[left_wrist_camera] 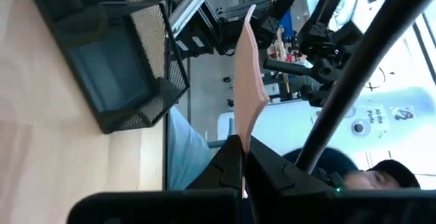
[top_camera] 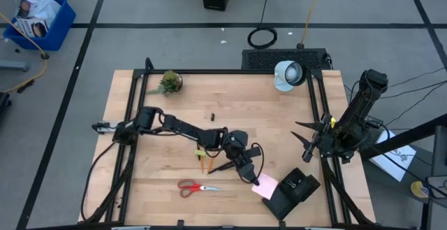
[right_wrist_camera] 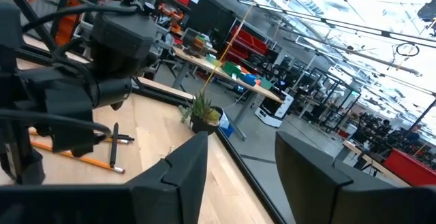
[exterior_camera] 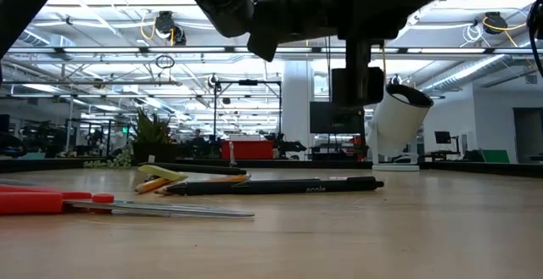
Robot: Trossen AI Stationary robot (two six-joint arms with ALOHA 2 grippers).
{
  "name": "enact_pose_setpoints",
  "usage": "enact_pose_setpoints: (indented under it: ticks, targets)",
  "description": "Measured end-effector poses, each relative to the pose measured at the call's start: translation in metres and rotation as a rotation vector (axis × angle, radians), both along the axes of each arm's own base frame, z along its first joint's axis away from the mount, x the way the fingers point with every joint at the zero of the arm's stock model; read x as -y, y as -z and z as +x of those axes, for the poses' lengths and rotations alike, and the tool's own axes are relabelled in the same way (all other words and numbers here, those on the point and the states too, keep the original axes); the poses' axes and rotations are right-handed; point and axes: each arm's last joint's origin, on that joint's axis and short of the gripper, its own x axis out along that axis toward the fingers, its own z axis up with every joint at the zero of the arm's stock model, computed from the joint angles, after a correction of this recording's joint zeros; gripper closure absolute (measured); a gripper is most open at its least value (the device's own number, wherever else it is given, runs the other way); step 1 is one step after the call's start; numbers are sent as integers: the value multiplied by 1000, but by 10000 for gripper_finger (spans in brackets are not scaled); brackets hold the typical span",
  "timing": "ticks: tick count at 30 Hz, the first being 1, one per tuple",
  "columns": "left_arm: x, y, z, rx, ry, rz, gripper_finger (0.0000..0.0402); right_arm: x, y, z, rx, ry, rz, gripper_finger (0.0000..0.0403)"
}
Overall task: Pick and place office supplies into organizer
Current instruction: Put the pink sticky note into the desk organizer
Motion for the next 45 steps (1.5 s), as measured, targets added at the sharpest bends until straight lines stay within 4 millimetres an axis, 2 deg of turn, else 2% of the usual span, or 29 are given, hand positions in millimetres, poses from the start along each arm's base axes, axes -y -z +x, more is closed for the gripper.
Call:
enact_pose_setpoints:
  ticks: [6, 15, 18, 23, 28, 38, 45]
  targets:
    - [7, -3, -1, 5, 60, -18, 397, 0, 0, 0, 0, -1, -1, 242]
    - [23, 25, 30, -40, 154, -68, 390, 0, 1, 0, -4, -1, -8, 239]
    - [28, 30, 35, -37, 157, -68, 398, 0, 1, 0, -4, 0, -8, 242]
    - [31, 32, 44, -29, 173, -83, 386, 0, 1, 0, -4, -1, -8, 242]
    - [32, 47, 51, -90, 204, -110, 393, 0, 1, 0, -4, -1, -8, 239]
    - [10, 47, 58, -196, 127, -179, 393, 0, 1, 0, -4, -1, -8, 242]
    - [7, 54, 57, -289, 95, -177, 388, 0, 1, 0, -4, -1, -8, 242]
